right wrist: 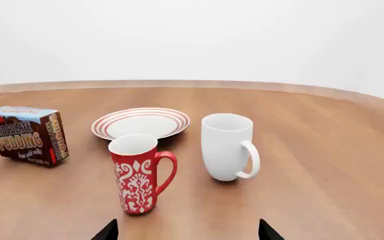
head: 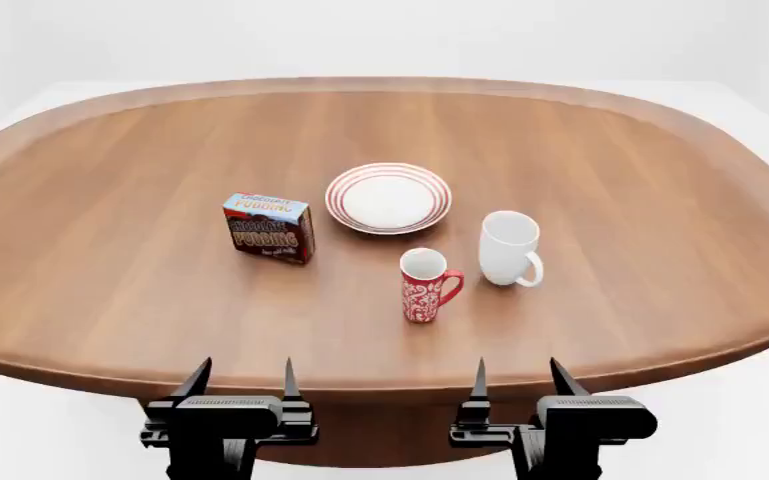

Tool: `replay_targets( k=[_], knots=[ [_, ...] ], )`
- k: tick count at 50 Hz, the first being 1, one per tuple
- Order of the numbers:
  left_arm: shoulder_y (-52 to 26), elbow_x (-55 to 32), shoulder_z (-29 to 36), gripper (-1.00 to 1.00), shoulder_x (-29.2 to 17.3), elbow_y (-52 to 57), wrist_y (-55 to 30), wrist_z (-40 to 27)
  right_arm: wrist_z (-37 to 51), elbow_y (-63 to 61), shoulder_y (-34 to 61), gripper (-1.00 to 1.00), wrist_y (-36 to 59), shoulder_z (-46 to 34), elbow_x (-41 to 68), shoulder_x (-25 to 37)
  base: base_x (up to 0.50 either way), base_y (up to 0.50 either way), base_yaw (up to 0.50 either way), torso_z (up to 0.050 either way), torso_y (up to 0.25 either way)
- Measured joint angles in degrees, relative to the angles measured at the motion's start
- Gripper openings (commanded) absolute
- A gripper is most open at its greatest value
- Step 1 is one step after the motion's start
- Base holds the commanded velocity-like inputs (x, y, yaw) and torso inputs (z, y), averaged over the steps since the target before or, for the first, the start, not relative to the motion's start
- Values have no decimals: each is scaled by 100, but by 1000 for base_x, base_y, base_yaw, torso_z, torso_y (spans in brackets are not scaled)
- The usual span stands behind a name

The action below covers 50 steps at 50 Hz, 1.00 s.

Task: Put the chocolate pudding to the right of the plate.

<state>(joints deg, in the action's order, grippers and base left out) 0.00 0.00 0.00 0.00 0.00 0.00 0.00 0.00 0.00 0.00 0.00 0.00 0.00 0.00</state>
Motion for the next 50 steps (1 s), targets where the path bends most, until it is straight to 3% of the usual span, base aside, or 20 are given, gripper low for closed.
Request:
replay_targets(
  k=[11,37,41,50],
  knots=[
    [-17,-120,150,100,-124,-38,1,-134,210,23,15,100,26,-159,81,114,0,25,0,0,0],
    [-44,-344,452,100,-392,-186,98,-457,613,108,29,100,-18,-585,199,367,0,499,0,0,0],
    [-53,-381,471,100,-437,-185,73,-494,632,101,39,100,7,-621,268,380,0,0,0,0,0],
    [-286,-527,547,100,-564,493,-744,-550,617,-658,275,100,1004,-672,509,573,0,0,0,0,0]
  ],
)
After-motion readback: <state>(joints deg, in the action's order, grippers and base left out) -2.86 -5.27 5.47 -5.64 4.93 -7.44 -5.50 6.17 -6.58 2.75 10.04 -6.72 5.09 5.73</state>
